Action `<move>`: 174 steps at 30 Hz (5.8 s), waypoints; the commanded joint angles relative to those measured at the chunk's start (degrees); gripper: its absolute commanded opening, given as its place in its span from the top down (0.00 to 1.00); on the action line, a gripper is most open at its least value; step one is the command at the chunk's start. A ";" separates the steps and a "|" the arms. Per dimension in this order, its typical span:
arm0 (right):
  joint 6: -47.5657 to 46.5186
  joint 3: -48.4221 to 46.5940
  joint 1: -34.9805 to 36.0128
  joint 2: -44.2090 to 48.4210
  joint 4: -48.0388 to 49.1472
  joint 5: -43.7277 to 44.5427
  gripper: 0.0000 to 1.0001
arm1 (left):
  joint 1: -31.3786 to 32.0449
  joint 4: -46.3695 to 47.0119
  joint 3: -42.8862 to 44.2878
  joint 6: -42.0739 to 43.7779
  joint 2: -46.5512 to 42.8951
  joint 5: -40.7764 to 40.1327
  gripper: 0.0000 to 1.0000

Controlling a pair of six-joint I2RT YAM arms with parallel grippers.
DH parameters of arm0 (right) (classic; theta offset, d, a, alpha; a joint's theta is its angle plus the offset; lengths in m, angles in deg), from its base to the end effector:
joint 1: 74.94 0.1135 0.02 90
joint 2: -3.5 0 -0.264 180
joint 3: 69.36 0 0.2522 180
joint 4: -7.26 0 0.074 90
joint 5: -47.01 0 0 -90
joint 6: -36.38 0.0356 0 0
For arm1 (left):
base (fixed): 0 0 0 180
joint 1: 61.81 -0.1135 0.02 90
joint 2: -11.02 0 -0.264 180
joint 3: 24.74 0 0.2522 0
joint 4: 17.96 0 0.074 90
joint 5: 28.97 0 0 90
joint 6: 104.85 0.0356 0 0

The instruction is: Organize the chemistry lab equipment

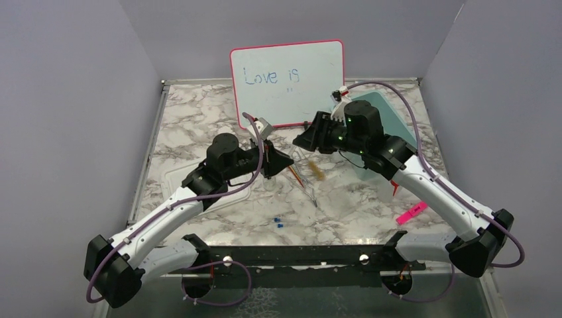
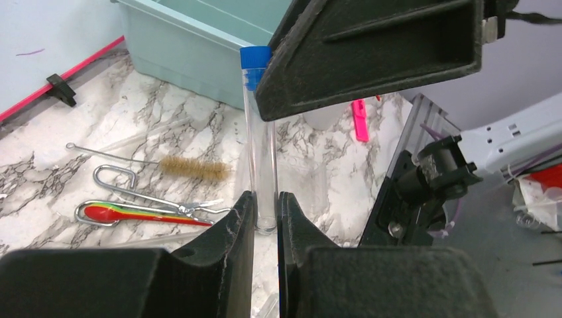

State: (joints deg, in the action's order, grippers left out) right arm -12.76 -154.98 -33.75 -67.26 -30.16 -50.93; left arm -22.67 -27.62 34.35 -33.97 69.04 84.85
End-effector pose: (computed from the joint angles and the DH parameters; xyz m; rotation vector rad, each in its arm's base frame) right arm 0.2057 0.1866 0.3855 -0.1042 2.1186 1.0392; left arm 0.1753 -0.1612 0.3262 0.6376 1.7241 -1.0907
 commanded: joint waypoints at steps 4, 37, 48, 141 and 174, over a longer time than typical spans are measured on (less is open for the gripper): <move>-2.10 -2.76 -0.67 -0.41 -3.12 -10.22 0.65 | 0.24 -3.04 2.12 7.07 -2.04 6.96 1.00; -20.22 11.96 -1.20 7.33 4.02 20.80 0.86 | 0.20 -16.22 3.70 3.89 -4.34 -14.89 0.15; -16.81 28.98 3.72 9.56 10.51 44.92 0.90 | 0.24 -12.92 0.47 1.74 -4.62 -17.45 0.15; -19.24 23.64 24.21 -8.48 10.16 10.98 0.53 | 0.23 -29.23 10.58 1.46 -20.60 -46.77 0.02; -26.52 19.49 26.66 -27.42 12.86 20.85 0.81 | 0.21 -31.88 9.39 -2.69 -19.62 -44.45 0.01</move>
State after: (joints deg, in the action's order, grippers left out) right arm -40.12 -136.95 -7.39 -94.32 -18.20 -34.54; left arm -22.67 -59.36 44.66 -35.17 48.76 40.35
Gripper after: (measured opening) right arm 0.221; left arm 0.986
